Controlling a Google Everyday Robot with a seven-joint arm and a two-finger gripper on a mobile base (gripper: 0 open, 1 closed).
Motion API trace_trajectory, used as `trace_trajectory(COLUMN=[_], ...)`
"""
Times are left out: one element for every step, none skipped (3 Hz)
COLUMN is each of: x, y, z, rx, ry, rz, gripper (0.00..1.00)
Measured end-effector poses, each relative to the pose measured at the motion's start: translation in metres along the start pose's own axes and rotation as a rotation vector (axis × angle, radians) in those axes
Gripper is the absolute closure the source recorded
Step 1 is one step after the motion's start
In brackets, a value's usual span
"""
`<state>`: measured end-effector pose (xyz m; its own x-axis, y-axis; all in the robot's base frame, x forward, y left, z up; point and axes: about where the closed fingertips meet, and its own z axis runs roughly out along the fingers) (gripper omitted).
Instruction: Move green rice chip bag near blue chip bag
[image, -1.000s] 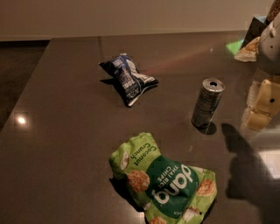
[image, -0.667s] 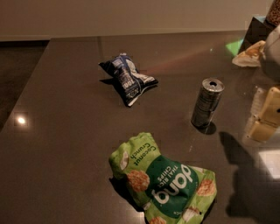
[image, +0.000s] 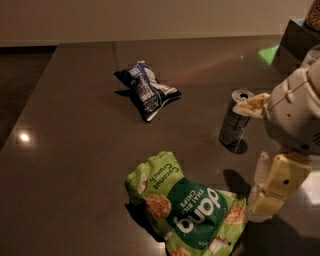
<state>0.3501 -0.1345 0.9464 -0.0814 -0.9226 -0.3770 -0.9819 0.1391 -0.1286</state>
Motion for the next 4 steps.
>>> trace_trajectory(x=[-0.014, -0.027, -0.036, -0.040], y=[0.023, 0.042, 0.055, 0.061], z=[0.031, 0.062, 0.083, 0.097], rx=[-0.040, -0.080, -0.104, -0.134], ry=[-0.016, -0.025, -0.019, 0.006], rz=[-0.022, -0.045, -0.062, -0.061], gripper=[0.00, 0.00, 0.00, 0.15])
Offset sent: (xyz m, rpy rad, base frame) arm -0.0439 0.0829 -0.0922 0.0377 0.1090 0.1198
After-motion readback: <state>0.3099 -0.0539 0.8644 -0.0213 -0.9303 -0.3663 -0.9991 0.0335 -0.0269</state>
